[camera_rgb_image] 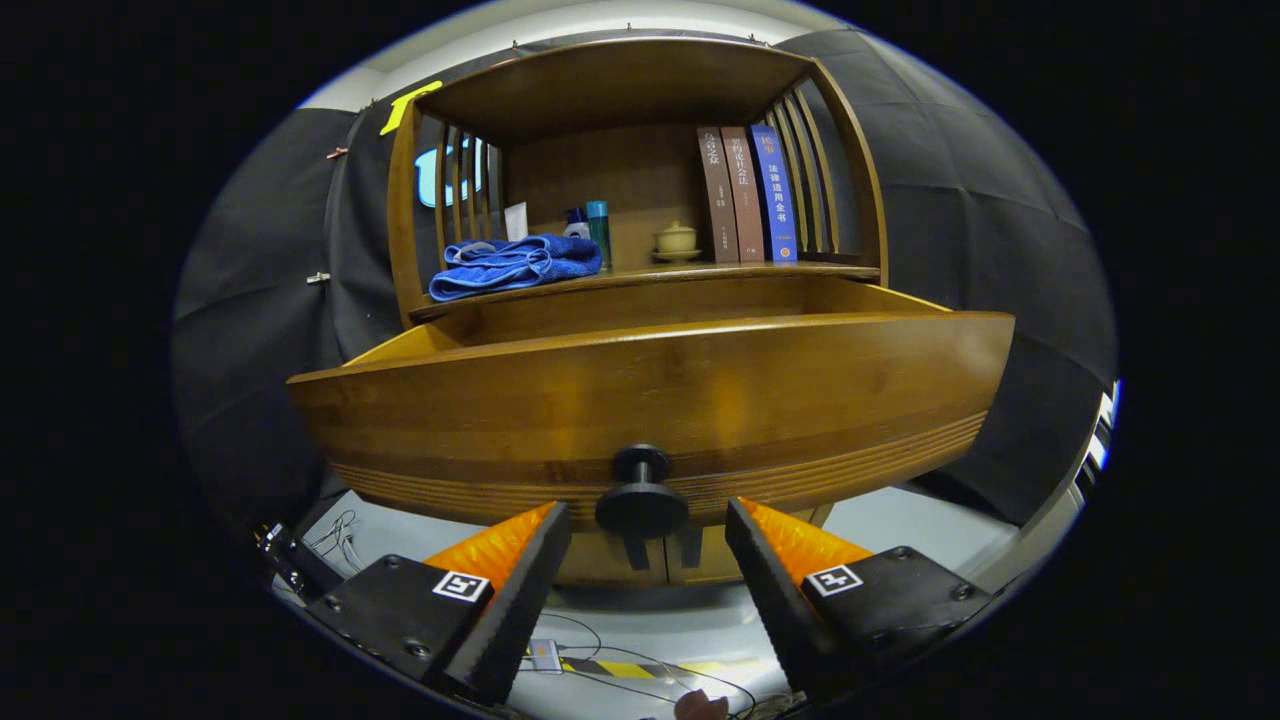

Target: Pull open the drawer, take out the items inside it, and place them on the countertop above the cabinet.

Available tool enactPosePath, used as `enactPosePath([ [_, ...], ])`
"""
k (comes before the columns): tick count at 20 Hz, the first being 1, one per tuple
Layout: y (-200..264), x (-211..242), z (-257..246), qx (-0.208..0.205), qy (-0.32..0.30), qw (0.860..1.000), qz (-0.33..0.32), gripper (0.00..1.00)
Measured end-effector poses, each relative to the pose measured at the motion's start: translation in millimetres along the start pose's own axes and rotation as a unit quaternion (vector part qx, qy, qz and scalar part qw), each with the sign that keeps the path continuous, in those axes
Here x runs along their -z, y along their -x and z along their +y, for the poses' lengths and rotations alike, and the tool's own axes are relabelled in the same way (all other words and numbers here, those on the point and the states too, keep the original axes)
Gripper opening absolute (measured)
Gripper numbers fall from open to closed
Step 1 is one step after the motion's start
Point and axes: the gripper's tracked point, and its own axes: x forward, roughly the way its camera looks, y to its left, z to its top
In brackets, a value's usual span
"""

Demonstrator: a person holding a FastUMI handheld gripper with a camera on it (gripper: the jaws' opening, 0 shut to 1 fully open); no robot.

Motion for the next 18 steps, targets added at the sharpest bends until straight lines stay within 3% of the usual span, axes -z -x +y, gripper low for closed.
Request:
enactPosePath([
  [3, 25, -32, -9, 0.011, 0.028, 0.999, -0.013, 0.99],
  [6, 44, -81, 0, -0.009, 0.037, 0.999, -0.031, 0.99],
  [9, 43, -120, -3, -0.013, 0.033, 0.999, -0.003, 0.99],
  [14, -11, -152, -11, -0.007, 0.017, 0.995, 0.101, 0.99],
  [18, -70, -152, -13, -0.002, 0.001, 0.983, 0.181, 0.98],
])
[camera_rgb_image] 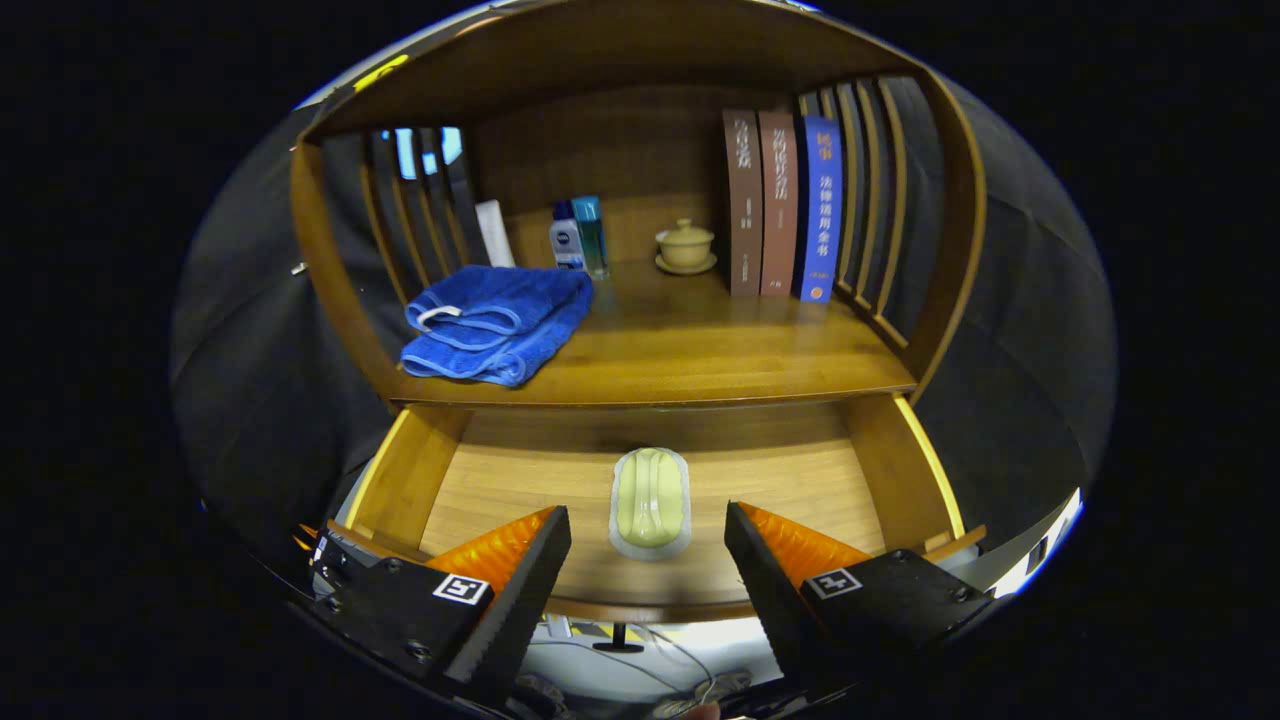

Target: Pull open the drawer, take out the items inside it, and place them on the countertop above the cabinet.

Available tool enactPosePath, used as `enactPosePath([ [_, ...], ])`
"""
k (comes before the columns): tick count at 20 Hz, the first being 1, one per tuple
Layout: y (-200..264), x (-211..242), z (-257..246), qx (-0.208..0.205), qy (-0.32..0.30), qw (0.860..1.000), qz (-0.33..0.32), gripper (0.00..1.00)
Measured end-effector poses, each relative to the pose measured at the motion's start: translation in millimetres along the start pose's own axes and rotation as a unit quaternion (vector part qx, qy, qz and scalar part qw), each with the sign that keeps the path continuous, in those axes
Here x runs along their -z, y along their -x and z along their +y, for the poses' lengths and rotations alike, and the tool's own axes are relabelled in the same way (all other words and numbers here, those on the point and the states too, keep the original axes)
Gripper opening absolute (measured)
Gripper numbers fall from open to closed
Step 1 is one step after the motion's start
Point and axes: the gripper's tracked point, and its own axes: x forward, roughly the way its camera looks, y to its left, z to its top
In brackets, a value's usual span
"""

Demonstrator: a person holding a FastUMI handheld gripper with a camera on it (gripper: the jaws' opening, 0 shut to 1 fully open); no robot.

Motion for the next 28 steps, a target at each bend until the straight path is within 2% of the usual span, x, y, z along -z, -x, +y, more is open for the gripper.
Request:
enactPosePath([
  [3, -42, 0, -7, 0.016, -0.006, 0.998, 0.055, 0.99],
  [6, -78, 21, -15, 0.034, -0.006, 0.993, 0.115, 0.97],
  [11, -112, 44, -12, 0.037, -0.016, 0.987, 0.153, 0.82],
  [12, -116, 44, -10, 0.035, -0.015, 0.987, 0.154, 0.75],
  [17, -120, 49, -3, 0.049, 0.015, 0.985, 0.166, 0.24],
  [20, -111, 50, 3, 0.04, 0.019, 0.984, 0.173, 0.16],
  [23, -96, 46, 7, 0.034, -0.003, 0.983, 0.179, 0.16],
  [28, -53, 15, 5, 0.03, 0.0, 0.985, 0.172, 0.16],
])
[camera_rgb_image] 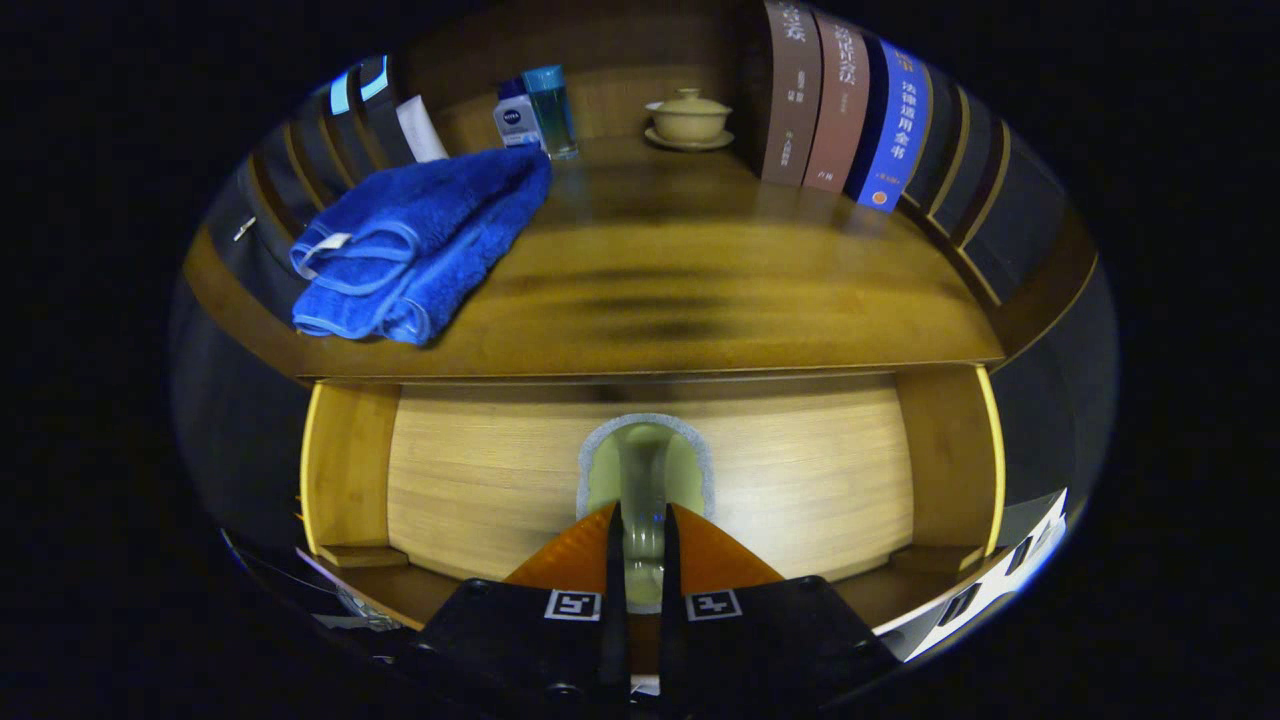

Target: Pull open the drawer, take out the items inside it, and place them on the countertop above the cabinet.

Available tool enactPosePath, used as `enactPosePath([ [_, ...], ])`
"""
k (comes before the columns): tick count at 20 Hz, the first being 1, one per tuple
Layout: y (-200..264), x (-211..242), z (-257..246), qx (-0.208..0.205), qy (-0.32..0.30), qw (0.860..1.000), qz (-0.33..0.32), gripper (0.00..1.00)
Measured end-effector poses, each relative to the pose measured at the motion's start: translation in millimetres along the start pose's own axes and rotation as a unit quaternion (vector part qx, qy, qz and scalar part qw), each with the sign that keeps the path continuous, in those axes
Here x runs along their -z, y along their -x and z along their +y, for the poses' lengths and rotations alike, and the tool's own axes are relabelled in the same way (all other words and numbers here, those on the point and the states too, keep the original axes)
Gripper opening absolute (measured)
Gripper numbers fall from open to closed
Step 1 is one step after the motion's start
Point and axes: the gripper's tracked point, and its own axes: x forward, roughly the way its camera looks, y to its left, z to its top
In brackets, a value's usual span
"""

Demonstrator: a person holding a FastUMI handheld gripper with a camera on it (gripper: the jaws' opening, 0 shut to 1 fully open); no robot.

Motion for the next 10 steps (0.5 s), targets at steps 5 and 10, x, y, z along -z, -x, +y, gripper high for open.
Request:
enactPosePath([
  [5, 46, -24, 4, -0.019, -0.012, 1.0, -0.003, 0.16],
  [10, 48, -77, 4, -0.016, -0.02, 0.999, -0.027, 0.16],
])
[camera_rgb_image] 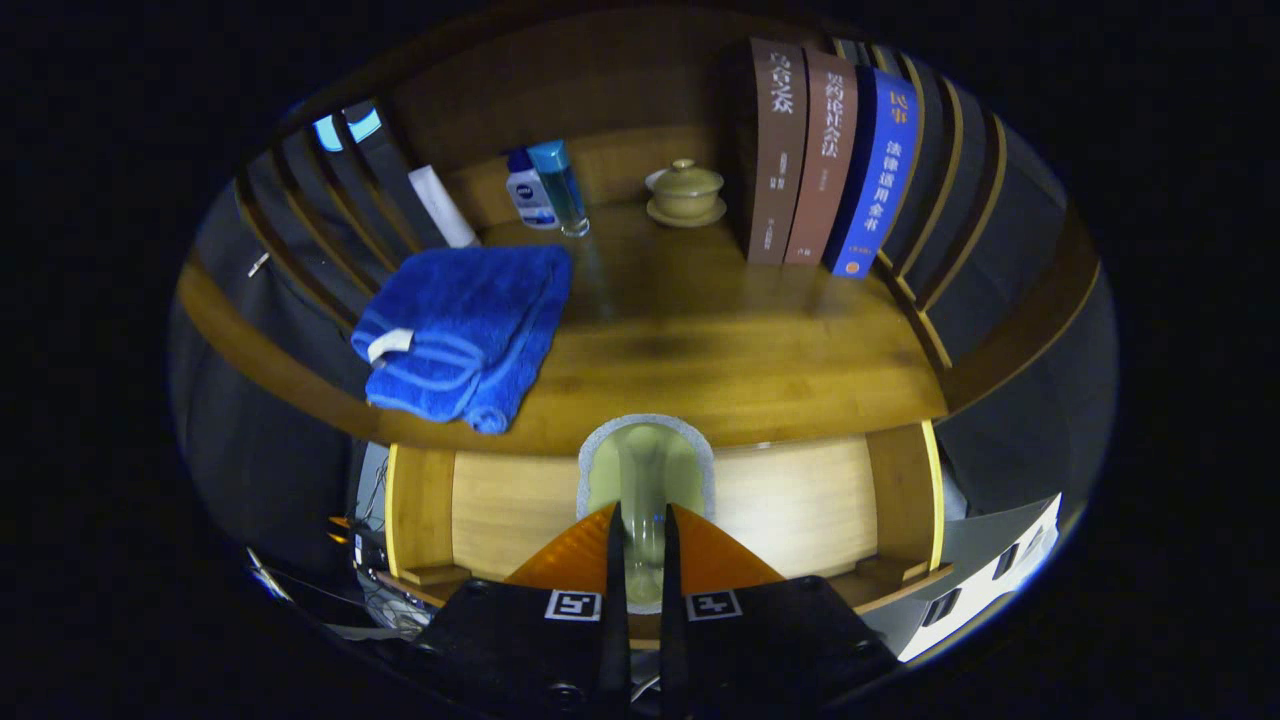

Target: Pull open the drawer, take out the items inside it, and place them on the countertop above the cabinet.

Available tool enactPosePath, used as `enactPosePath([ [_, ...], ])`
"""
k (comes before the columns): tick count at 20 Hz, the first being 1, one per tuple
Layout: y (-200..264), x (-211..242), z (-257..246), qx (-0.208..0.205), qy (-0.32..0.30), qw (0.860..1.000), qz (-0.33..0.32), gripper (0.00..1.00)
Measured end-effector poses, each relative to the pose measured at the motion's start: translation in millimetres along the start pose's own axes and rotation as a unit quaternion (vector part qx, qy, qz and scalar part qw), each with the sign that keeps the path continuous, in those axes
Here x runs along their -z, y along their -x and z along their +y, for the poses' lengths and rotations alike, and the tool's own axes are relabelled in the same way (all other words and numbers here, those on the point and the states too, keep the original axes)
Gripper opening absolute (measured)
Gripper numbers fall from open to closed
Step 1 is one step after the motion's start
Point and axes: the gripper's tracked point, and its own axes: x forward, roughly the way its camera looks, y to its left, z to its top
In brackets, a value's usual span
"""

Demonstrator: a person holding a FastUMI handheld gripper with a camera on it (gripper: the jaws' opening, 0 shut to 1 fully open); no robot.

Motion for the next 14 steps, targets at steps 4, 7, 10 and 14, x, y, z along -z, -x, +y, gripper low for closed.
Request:
enactPosePath([
  [4, -29, -42, 4, 0.009, 0.003, 1.0, 0.006, 0.16],
  [7, -51, -72, 7, 0.021, 0.018, 1.0, 0.009, 0.16],
  [10, -70, -100, 11, 0.031, 0.022, 0.999, 0.008, 0.16],
  [14, -94, -113, 11, 0.037, 0.019, 0.999, 0.019, 0.16],
])
